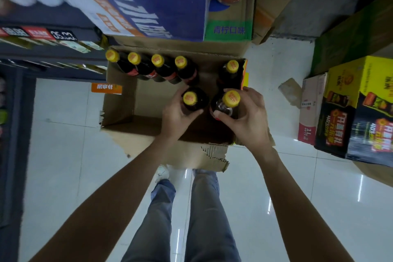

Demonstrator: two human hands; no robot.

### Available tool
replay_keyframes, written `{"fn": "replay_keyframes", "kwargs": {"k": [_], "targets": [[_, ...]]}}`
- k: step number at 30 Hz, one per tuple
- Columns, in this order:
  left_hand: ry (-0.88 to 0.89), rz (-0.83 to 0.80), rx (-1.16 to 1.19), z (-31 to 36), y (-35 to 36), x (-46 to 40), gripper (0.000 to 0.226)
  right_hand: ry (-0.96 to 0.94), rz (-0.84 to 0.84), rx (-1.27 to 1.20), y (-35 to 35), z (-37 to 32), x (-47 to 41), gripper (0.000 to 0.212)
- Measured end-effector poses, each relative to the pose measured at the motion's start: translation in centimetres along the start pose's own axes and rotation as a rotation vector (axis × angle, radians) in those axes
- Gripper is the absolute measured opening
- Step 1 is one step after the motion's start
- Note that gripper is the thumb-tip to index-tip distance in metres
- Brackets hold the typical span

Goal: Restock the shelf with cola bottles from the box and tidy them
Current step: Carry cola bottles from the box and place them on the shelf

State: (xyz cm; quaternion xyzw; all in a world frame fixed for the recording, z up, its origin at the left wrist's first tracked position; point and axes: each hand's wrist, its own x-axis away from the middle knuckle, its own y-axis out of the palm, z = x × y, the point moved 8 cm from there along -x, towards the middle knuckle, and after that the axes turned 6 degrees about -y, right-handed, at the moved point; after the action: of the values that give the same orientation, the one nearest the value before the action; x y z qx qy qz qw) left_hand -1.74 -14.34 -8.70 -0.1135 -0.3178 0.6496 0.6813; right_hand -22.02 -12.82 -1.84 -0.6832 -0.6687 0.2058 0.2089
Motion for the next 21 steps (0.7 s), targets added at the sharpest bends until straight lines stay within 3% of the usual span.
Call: {"fn": "replay_keyframes", "kwargs": {"k": [2,6,12,16,21], "targets": [[-0.074,0.077,0.083,0.1,-3.6,3.1,0.07,0.081,-0.031,-0.229,-0.3,-2.6,0.3,0.049],[-0.193,0.203,0.376,1.0,-11.0,8.6,0.065,0.025,-0.116,-0.362,0.1,-9.0,0.1,0.036],[-0.252,0.45,0.582,1.3,-21.6,16.3,0.054,0.094,-0.222,-0.629,4.4,-18.3,0.1,0.039],[-0.232,0.664,0.704,-0.7,-27.5,22.5,0.052,0.002,-0.437,-0.588,10.3,-25.1,2.4,0.018],[-0.281,0.933,0.818,-5.8,-34.2,32.7,0.063,-0.148,-0.692,-0.484,19.4,-33.7,8.7,0.023]]}}
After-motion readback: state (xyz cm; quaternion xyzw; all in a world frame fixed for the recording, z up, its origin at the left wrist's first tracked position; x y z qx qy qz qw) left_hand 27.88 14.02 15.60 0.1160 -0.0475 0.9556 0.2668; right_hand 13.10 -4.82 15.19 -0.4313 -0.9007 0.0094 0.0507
